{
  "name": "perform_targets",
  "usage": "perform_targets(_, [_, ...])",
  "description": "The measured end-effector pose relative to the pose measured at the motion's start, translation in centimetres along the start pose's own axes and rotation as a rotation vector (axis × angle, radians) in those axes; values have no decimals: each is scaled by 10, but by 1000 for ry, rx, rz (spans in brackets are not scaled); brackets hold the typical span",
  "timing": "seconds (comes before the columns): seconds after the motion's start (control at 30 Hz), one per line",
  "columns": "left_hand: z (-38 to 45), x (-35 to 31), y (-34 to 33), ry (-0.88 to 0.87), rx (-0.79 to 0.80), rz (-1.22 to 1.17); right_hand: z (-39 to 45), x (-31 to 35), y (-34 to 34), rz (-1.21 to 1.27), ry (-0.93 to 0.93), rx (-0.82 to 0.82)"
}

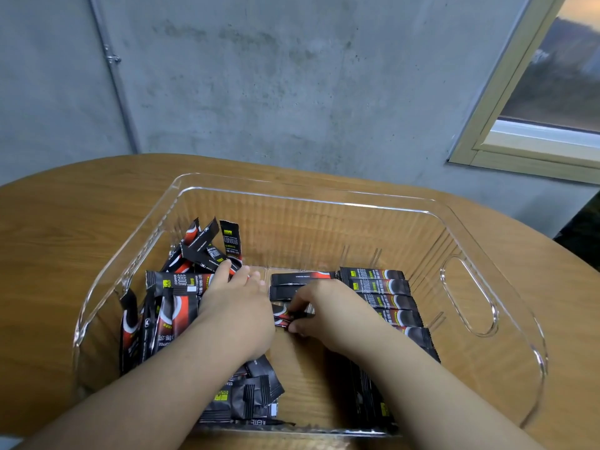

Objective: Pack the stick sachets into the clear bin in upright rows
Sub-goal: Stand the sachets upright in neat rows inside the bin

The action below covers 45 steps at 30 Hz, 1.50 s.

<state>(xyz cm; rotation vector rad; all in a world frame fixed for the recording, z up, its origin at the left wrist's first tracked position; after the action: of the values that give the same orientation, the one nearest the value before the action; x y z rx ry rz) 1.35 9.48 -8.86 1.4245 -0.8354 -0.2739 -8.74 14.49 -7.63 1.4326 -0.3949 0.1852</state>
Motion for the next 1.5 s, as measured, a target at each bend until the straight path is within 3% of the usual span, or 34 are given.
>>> perform_targets(0.17, [0,0,-1,-4,-13,-14,0,-7,1,62,-62,-22])
perform_targets(0.57, [-1,-1,-1,-25,-14,-16,8,-11,-4,-139,-81,-181])
perform_targets(0.83, [-2,1,6,-51,-84,-85,6,-11,-2,-100,-35,-166])
perform_targets(0.97, [-2,3,7,-51,-87,-88,2,-1,-3,-11,82,-5])
perform_targets(1.33, [-22,10,12,-227,172,-65,2,5,-6,-48,105,-2])
perform_targets(1.5, [-29,14,5,-235,174,-4,0,6,-4,-14,85,34])
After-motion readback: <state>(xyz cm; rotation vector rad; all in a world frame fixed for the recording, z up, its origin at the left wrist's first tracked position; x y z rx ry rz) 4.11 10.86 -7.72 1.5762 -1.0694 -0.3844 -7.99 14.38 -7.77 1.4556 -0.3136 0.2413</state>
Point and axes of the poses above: each hand's wrist, its own z-axis towards the middle knuckle, its own y-axis out of the back of the hand, x = y × z, the point moved 5 cm from there along z, towards the middle knuckle, and after that the axes turned 12 degrees about -x, right-handed, at the moved point
